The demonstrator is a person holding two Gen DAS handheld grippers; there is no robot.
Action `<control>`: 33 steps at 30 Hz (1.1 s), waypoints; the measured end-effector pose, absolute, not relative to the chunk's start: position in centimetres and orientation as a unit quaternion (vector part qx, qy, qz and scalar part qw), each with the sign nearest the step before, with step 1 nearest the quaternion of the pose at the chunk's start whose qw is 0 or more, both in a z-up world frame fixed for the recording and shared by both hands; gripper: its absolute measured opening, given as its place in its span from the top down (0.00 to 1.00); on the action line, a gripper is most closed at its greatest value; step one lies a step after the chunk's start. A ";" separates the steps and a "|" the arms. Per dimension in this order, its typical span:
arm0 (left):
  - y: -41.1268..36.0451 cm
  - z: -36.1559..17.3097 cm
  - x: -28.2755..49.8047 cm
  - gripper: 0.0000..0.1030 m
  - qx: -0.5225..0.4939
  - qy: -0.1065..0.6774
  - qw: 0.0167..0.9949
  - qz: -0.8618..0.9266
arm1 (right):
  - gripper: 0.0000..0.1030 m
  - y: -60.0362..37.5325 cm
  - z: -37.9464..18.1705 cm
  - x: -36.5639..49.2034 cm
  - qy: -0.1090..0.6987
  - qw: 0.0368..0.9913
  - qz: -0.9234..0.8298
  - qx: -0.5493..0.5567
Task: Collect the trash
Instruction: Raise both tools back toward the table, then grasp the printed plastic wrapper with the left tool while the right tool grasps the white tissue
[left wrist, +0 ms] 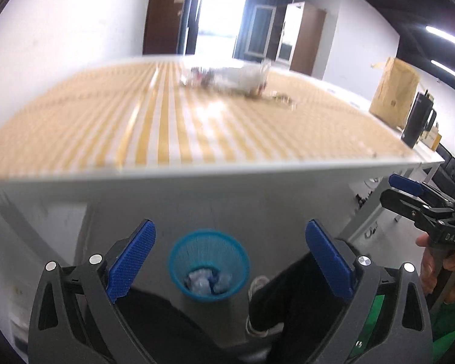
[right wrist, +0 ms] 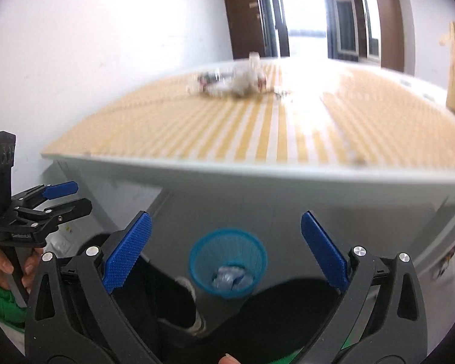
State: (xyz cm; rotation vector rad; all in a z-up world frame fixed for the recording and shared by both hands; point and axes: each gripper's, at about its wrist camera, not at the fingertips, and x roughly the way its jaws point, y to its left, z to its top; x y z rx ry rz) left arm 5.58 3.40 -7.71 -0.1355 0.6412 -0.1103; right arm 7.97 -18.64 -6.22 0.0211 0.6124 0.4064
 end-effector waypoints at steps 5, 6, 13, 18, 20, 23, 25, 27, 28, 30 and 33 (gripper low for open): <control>4.0 -4.8 8.1 0.06 -0.056 0.284 0.956 -0.039 | 0.09 -19.0 -3.6 11.3 0.278 0.940 0.194 0.026; 4.2 -4.3 8.5 0.06 -0.058 0.283 0.957 -0.036 | 0.09 -18.9 -3.1 11.9 0.276 0.941 0.193 0.028; 7.0 -1.4 13.3 0.06 -0.103 0.279 0.954 -0.033 | 0.09 -18.4 -0.2 16.0 0.261 0.946 0.188 0.028; 7.8 -0.6 16.7 0.06 -0.116 0.282 0.952 -0.033 | 0.14 -17.7 0.6 18.7 0.264 0.945 0.189 0.022; 8.2 -0.1 18.3 0.06 -0.118 0.282 0.952 -0.034 | 0.15 -17.7 1.0 20.0 0.269 0.943 0.193 0.023; 8.7 0.4 20.2 0.06 -0.114 0.285 0.951 -0.027 | 0.15 -17.5 1.3 21.8 0.278 0.939 0.201 0.027; 9.0 0.5 21.7 0.06 -0.115 0.292 0.949 -0.022 | 0.15 -17.4 1.4 23.0 0.284 0.937 0.200 0.027; 9.5 0.5 23.1 0.06 -0.120 0.299 0.946 -0.023 | 0.15 -17.4 1.3 24.0 0.288 0.937 0.196 0.025; 9.7 0.5 23.9 0.06 -0.121 0.303 0.945 -0.022 | 0.15 -17.4 1.3 24.6 0.291 0.936 0.195 0.026; 9.9 0.4 25.1 0.06 -0.122 0.308 0.943 -0.018 | 0.15 -17.5 1.2 25.8 0.299 0.933 0.197 0.029; 10.2 0.3 27.2 0.06 -0.120 0.321 0.939 -0.023 | 0.15 -17.5 1.1 27.4 0.308 0.930 0.197 0.028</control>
